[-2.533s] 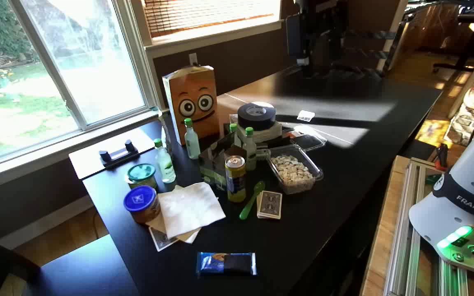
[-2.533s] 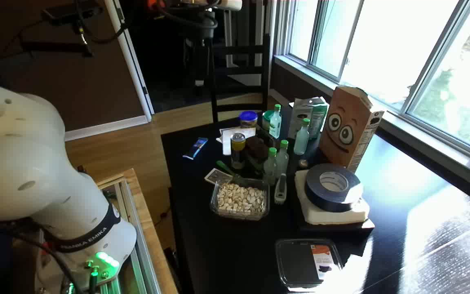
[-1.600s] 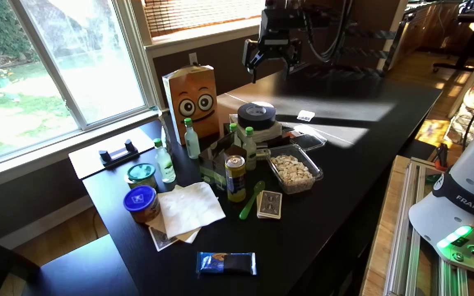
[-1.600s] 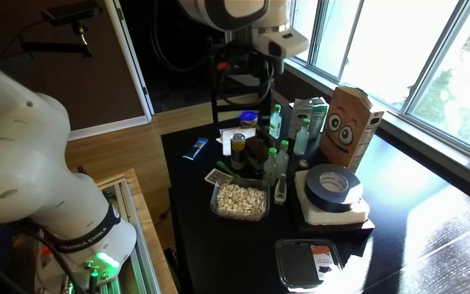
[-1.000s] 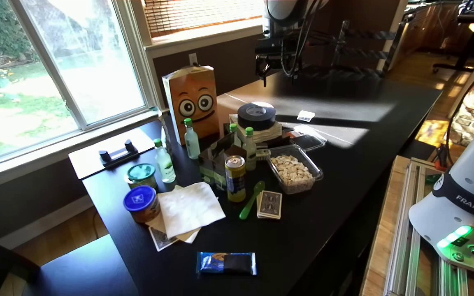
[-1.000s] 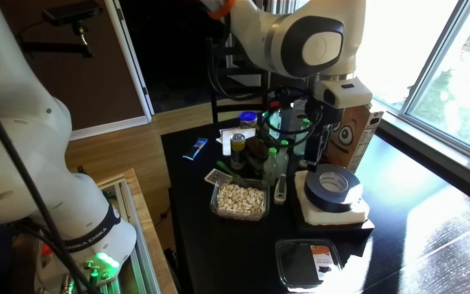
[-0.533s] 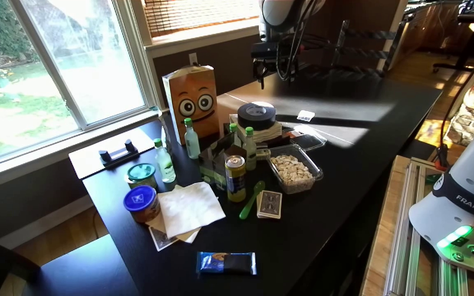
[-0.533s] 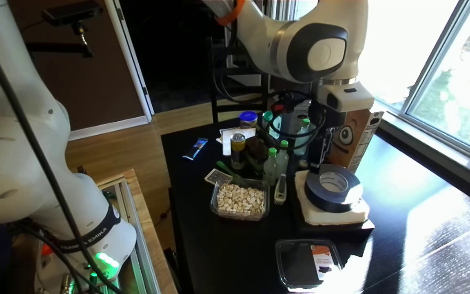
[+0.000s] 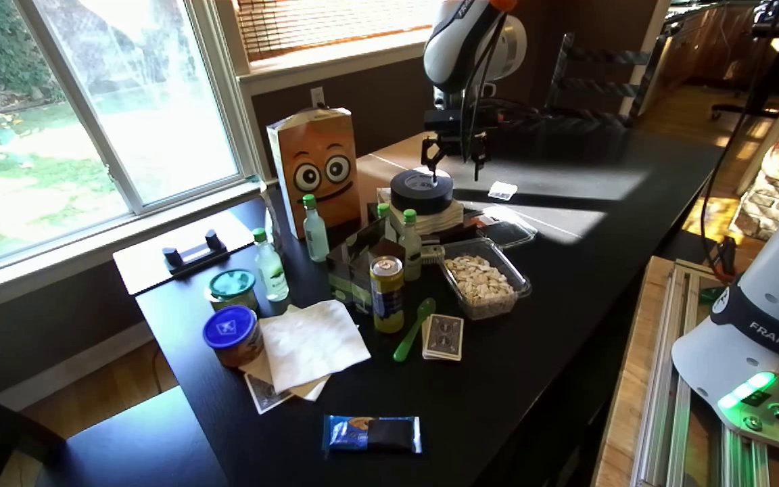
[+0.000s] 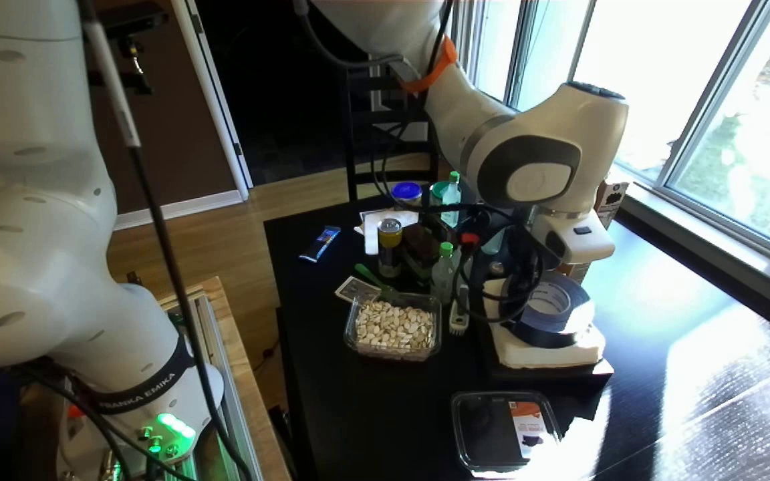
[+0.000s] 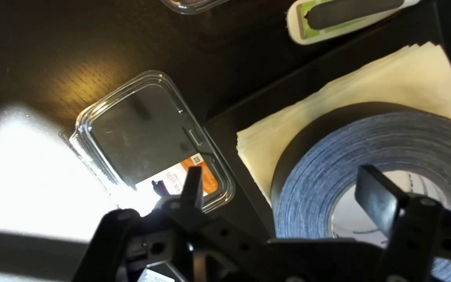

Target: Put the tape on the table

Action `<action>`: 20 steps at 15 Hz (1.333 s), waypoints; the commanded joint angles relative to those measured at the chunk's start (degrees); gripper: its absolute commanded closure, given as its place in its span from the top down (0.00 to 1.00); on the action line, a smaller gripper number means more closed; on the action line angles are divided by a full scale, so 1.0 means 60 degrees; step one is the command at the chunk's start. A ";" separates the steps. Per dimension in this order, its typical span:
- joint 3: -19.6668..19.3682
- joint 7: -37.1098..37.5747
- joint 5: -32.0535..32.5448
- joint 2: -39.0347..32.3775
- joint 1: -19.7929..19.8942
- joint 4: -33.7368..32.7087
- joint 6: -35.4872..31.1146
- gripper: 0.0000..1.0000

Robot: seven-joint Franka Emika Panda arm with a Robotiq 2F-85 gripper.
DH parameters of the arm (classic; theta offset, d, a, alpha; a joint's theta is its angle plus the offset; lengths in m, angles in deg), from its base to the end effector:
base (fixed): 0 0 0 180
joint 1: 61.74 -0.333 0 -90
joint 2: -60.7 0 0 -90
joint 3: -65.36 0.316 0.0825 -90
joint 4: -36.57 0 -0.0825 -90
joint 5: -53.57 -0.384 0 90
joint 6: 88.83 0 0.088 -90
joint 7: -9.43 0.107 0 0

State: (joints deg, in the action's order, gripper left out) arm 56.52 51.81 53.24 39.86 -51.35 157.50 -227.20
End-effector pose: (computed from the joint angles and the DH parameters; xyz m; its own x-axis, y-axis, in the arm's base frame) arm 0.5420 -0.1885 0.2388 0.4788 -0.8779 -0.0062 -0.8752 -0.4779 0.0748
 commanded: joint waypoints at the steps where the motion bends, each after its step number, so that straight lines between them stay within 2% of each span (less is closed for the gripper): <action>1: 0.0104 -0.1082 -0.1326 -0.0461 0.0064 -0.0400 -0.0201 1.00; 3: -0.0016 -0.1058 -0.1677 -0.0686 -0.0032 -0.0571 -0.0362 1.00; 11: -0.0479 -0.0117 -0.1672 -0.1697 -0.0345 -0.1194 -0.1283 1.00; 12: -0.0473 -0.0068 -0.1721 -0.1797 -0.0347 -0.1243 -0.1357 0.83; 13: -0.0464 -0.0033 -0.1734 -0.1884 -0.0357 -0.1294 -0.1421 0.72; 20: -0.0495 -0.0038 -0.2013 -0.1707 -0.0240 -0.1319 -0.1638 0.25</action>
State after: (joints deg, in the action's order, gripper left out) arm 54.09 51.21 43.82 29.08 -52.47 150.52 -235.73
